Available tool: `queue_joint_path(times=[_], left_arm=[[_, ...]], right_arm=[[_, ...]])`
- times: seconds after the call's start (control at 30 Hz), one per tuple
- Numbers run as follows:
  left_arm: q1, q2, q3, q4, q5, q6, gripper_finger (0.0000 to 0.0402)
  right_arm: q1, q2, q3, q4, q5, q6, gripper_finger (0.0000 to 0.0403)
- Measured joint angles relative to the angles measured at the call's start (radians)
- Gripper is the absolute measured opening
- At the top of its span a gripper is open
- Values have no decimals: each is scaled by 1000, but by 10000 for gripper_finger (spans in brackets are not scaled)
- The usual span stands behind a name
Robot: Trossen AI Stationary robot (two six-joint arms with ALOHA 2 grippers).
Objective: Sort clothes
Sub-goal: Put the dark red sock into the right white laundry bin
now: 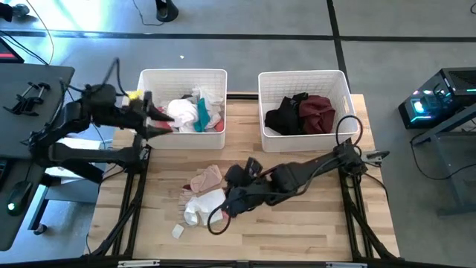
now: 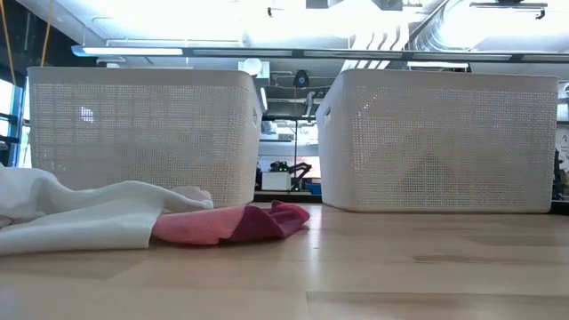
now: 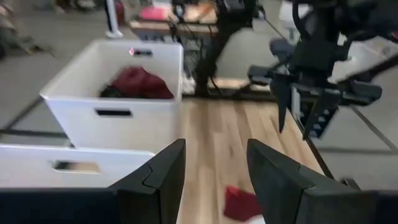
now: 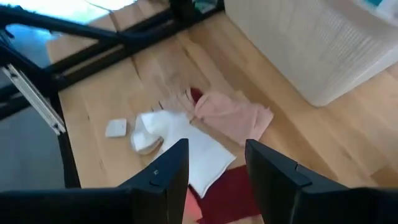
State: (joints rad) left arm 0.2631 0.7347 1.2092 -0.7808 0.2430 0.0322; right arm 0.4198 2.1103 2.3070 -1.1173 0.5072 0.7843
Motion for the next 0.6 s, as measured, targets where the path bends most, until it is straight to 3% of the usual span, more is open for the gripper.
queue_joint_path(times=[0.3, 0.6], left_arm=[[-215, 49, -69, -38, -132, 5, 127], [-396, 149, -69, -161, -210, -25, 115]], right_arm=[[24, 72, 0, -89, -111, 125, 144], [42, 168, 0, -147, -127, 177, 144]])
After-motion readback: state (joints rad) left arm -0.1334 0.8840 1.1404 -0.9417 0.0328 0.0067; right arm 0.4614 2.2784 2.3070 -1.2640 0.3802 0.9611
